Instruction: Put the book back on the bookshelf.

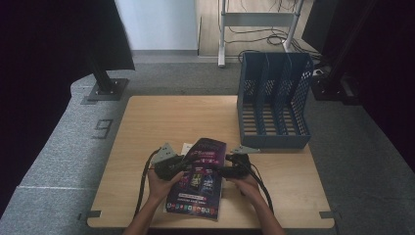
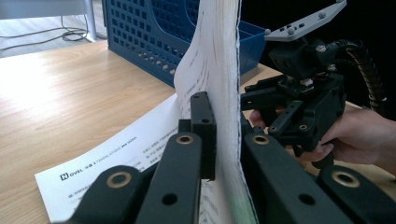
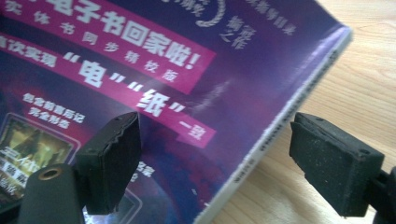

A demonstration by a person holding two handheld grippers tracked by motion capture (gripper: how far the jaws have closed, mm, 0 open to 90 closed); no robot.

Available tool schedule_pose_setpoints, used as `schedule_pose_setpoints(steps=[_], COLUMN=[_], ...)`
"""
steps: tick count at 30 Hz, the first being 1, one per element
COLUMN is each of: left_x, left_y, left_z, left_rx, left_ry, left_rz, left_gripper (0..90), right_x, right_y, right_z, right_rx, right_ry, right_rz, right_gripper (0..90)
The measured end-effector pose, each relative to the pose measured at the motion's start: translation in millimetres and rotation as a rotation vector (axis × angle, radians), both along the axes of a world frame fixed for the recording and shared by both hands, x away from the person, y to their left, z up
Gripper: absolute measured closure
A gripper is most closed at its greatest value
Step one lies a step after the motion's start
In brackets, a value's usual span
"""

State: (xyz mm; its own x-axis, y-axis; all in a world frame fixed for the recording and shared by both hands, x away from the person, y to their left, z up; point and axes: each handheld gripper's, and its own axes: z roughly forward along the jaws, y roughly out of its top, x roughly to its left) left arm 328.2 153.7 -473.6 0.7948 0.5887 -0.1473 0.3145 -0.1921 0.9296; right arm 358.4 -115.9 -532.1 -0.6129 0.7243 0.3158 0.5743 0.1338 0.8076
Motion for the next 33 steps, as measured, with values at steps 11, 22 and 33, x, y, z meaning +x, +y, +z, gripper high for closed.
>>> schedule_pose_setpoints(steps=[11,22,33], left_x=[4.6,16.1,24.2], left_y=[3.6,5.0,5.2], left_z=[-4.6,-23.2,-35.4], left_rx=[-0.009,0.024,0.032], left_ry=[0.025,0.094,0.136], left_rz=[0.0,0.029,0.04], left_gripper=[87.7,87.6,87.6], right_x=[-2.1,-5.4,-3.1], right_y=[2.1,2.9,4.3], right_z=[1.9,5.1,1.5], right_rx=[-0.018,-0.041,-0.07], right_ry=[-0.014,-0.032,-0.019], right_rz=[0.006,-0.002,-0.009], right_gripper=[21.1,24.9,26.1])
